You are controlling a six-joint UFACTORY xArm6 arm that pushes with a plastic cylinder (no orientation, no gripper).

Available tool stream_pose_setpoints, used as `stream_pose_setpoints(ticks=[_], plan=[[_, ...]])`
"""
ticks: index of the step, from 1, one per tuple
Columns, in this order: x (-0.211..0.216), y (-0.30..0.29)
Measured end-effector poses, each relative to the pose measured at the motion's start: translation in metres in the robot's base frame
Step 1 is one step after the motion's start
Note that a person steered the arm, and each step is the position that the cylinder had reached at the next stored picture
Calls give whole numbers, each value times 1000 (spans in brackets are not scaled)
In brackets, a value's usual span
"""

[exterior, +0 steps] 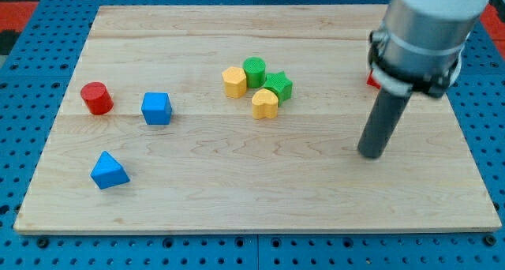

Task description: Move the blue triangle into the red star

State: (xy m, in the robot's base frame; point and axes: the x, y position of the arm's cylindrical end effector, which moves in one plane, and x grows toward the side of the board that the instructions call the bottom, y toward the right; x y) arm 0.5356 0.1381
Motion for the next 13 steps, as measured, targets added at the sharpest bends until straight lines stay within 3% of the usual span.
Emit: stream_pose_setpoints(ticks=[1, 2, 3, 4, 6, 7, 10, 13], plan=[[52, -57], [71, -162], [72, -269], [62, -333], [9, -365], [-3, -354], [-4, -266], [-51, -213]])
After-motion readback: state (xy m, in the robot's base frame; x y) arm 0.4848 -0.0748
